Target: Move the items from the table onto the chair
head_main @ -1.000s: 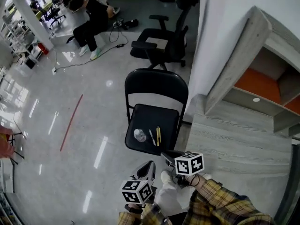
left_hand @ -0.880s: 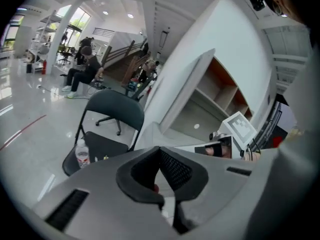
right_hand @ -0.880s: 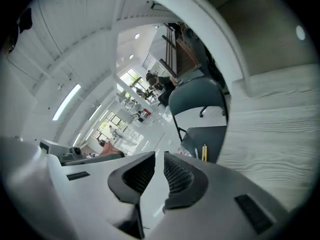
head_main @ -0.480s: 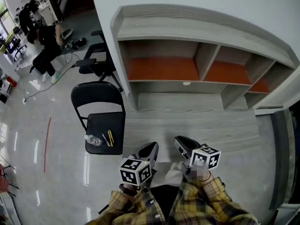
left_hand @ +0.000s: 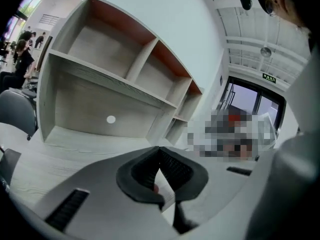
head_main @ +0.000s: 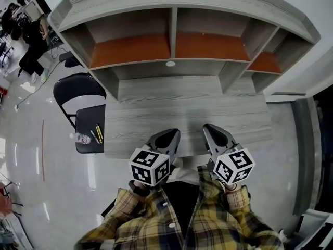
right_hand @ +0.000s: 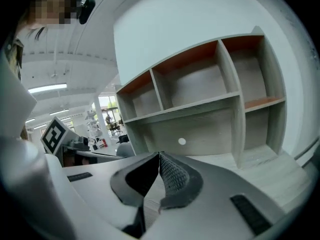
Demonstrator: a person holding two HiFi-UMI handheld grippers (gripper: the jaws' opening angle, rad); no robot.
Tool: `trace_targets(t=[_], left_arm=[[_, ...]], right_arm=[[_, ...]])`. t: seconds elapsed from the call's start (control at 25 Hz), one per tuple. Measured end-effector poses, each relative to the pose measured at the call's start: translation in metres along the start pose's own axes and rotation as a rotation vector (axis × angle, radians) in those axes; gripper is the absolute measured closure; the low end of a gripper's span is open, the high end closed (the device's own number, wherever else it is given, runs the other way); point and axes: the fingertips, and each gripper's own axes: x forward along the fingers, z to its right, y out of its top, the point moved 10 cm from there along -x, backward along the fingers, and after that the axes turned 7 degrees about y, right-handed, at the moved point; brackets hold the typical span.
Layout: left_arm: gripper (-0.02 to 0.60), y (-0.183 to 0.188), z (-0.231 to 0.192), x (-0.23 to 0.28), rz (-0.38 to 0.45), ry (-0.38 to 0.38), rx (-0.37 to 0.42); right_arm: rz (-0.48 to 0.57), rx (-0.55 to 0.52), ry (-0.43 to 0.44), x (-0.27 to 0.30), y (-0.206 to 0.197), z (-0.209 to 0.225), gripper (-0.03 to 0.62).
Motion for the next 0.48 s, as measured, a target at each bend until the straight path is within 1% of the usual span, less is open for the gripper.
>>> trace_targets(t=[0.2,0.32,0.48], left_arm=[[0.577,0.007,0.014,0.011,-0.006,-0.004,0.03],[0.577,0.008,0.018,0.014,-0.001,-0.008,0.035],[0.577,0.008,0.021,0.017,-0.015,-0.018,0.046]], right_arm=[[0.022,0.006,-0.054,-0.02,0.001,0.017,0.576],[0.029,0.013,-0.068,-0.024,0.0,0.022,0.576],[0.023,0.024,-0.081,-0.027,-0.002,0.024,0.576]])
